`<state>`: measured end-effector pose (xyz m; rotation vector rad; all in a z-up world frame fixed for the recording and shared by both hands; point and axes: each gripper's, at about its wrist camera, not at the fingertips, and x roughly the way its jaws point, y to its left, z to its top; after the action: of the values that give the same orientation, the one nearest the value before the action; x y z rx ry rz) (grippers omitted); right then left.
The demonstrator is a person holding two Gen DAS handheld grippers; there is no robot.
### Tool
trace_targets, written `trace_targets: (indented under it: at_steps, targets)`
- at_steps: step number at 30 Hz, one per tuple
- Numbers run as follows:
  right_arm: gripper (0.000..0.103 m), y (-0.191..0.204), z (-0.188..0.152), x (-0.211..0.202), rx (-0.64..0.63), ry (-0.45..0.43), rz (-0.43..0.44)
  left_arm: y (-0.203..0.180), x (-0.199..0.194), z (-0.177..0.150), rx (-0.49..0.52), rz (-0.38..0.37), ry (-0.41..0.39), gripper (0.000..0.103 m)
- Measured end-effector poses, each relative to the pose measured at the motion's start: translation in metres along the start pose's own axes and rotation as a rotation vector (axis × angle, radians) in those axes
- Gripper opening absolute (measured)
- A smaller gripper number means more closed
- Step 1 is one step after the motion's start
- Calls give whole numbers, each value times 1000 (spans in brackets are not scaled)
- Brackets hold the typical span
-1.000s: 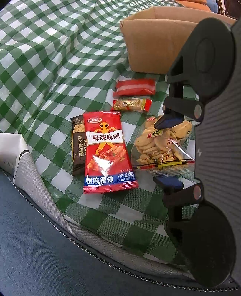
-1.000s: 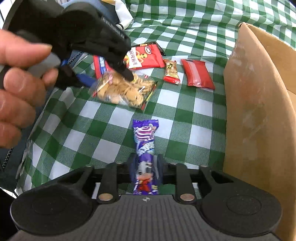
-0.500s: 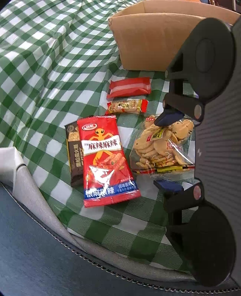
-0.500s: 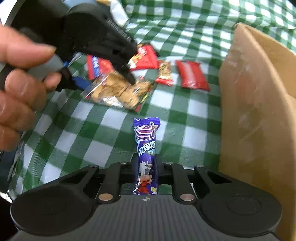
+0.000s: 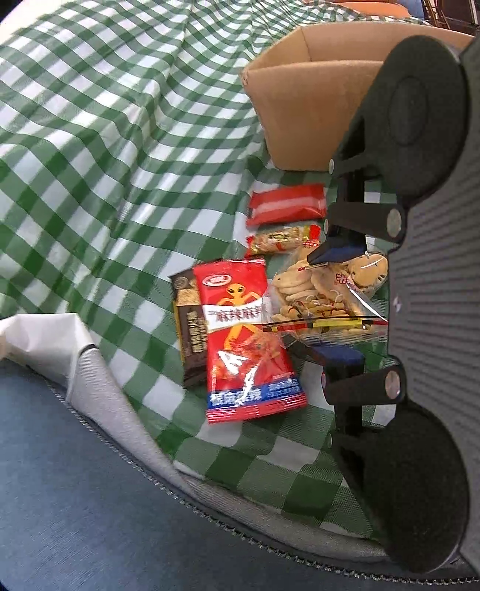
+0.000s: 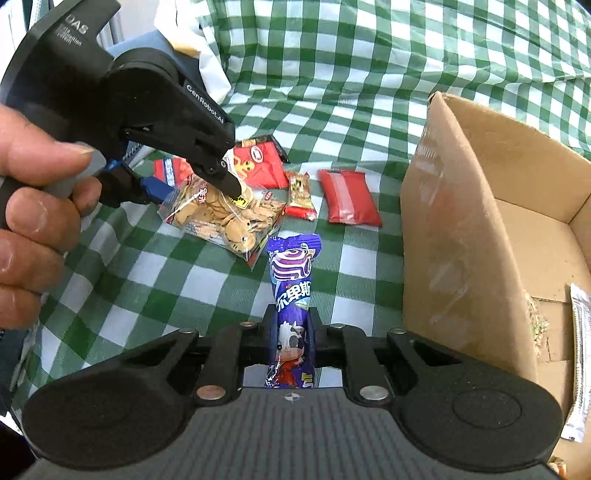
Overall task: Organize snacks
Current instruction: 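Carry the biscuit bag and purple candy bar over the cardboard box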
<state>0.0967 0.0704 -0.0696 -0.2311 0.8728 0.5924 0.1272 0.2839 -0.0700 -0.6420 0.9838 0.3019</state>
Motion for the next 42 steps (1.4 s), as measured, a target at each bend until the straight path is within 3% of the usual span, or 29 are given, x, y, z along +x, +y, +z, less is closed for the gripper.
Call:
trace_targets:
  at_steps: [8,18,27,33,42]
  targets:
    - [16,0,-4,-13,-33,-54,-3,4,-24,-7,-20,-18,-65,49]
    - [16,-2,11,-69,-122,-229,53,5,-55,-22,-36,-39,-137,49]
    - [16,-52,23,-138,-205,-400,10,-9,-70,-38,12,-59,-175,49]
    - [16,-98,1,-139,-72,-417,-16,-20,-73,-44,42,-66,-188,49]
    - [16,-116,-16,-152,-45,-421,-70,-37,-70,-46,98,-82,-214,49]
